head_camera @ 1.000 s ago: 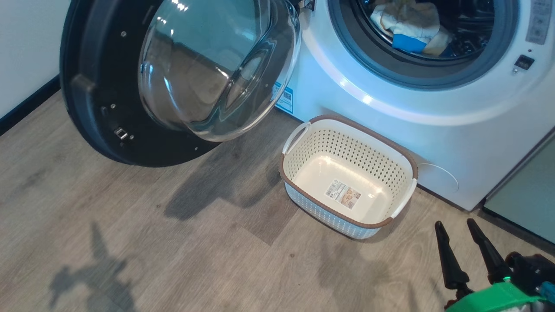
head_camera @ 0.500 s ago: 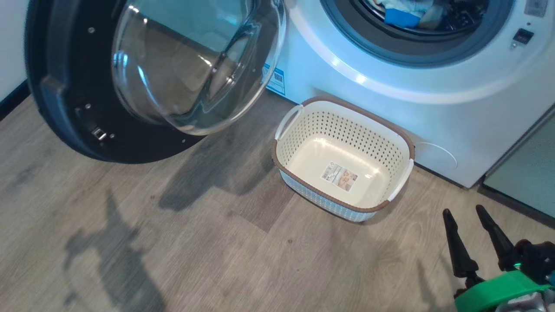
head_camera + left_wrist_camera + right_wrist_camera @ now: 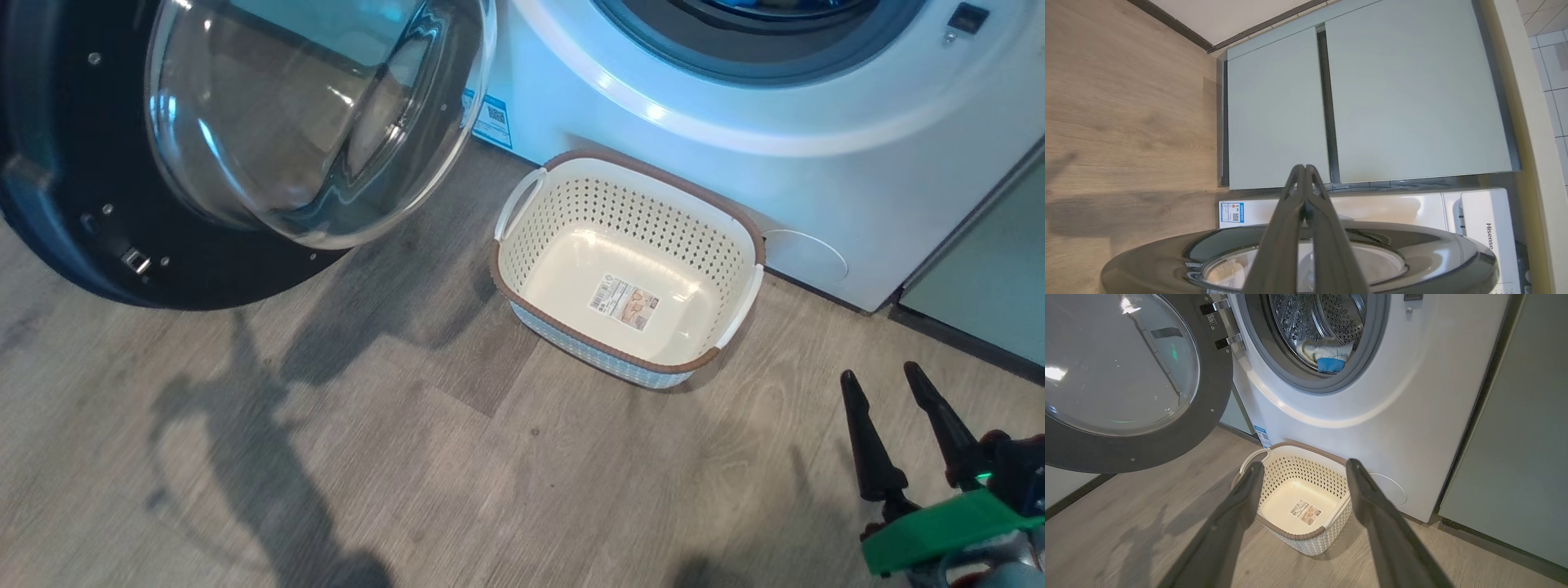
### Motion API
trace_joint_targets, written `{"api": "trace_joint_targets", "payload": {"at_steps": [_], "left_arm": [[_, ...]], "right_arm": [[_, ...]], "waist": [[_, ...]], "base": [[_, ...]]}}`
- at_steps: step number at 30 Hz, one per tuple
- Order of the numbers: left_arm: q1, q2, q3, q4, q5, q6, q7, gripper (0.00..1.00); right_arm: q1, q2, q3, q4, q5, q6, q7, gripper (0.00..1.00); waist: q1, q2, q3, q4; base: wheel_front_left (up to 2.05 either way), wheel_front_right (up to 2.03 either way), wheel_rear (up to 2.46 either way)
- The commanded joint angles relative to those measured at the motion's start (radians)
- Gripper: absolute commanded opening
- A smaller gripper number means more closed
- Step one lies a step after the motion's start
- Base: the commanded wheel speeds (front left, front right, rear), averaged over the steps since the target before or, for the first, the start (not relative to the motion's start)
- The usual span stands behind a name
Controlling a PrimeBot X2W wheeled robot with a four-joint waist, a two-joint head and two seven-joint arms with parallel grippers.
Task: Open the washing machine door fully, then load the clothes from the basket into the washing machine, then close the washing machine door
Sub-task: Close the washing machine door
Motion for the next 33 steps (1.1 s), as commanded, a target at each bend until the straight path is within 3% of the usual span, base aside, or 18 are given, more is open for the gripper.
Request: {"api": "trace_joint_targets", "payload": {"at_steps": [1,33], "left_arm": [[-0.033,0.064,0.006,-0.026,0.012,-0.002,0.01,0.0],[-0.035,-0.016,-0.106,-0.082,0.035,-0.003,0.236,0.0]], "right_arm": [[-0.032,-0.024,0.015,-0.029,-0.004,-0.003,-0.007,1.0],[-0.024,-0.004,0.019,-0.011,-0.002,-0.003,-0.007,1.0]], "waist": [[-0.0001,0.0,0.002,-0.003],[-0.0001,0.0,-0.043,0.006]], "base": [[0.0,0.0,0.0],[0.0,0.0,0.0]]}}
